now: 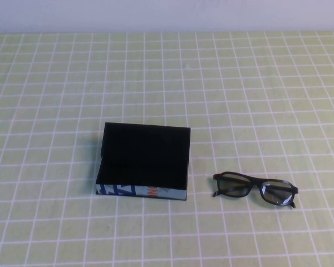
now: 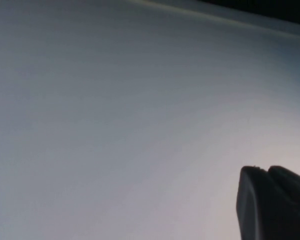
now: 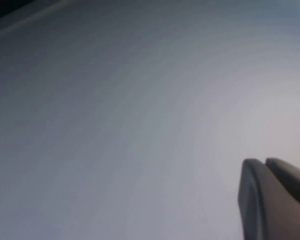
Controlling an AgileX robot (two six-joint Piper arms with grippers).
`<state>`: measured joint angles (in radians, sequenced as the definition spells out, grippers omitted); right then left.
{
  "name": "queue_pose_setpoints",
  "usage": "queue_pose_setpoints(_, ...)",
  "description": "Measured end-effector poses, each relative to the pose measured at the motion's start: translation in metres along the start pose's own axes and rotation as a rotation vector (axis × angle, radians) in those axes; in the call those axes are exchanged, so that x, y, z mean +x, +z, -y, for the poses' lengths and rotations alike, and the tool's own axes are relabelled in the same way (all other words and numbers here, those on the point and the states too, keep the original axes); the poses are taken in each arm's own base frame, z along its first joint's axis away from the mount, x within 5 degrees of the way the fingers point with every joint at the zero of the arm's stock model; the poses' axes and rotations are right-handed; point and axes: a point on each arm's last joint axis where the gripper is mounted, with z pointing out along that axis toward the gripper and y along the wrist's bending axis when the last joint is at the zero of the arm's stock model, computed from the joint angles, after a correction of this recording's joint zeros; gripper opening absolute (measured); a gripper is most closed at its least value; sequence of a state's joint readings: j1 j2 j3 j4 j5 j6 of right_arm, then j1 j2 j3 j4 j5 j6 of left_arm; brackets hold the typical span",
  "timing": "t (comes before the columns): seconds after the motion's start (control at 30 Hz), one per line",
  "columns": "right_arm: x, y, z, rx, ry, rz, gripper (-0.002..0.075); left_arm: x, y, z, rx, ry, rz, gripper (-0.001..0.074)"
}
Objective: Return glasses to glasses case
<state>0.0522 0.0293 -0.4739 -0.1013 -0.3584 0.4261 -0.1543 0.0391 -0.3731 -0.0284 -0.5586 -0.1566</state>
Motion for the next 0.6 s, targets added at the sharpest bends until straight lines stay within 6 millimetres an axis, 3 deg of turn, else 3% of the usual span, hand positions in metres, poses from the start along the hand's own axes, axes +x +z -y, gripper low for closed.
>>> queue_pose_setpoints(0.1, -0.006, 0.022, -0.002, 0.055, 0.0, -0.121, -0.0018, -0.011, 0.022, 0.003, -0.014, -0.027, -0.09, -0.0004)
queue_pose_setpoints(0.27, 0.011, 0.059, 0.006, 0.204, 0.002, -0.446, -0.0018, -0.011, 0.057, 0.004, -0.067, -0.085, -0.347, -0.0004)
queue_pose_setpoints(0.43, 0.056, 0.078, 0.026, 0.371, 0.01, -0.817, -0.0018, 0.021, 0.076, -0.001, -0.136, -0.09, -0.672, -0.0003)
queue_pose_setpoints(0.6, 0.088, 0.083, 0.041, 0.438, -0.038, -1.002, -0.0018, 0.066, 0.071, -0.008, -0.208, -0.078, -1.03, -0.0003)
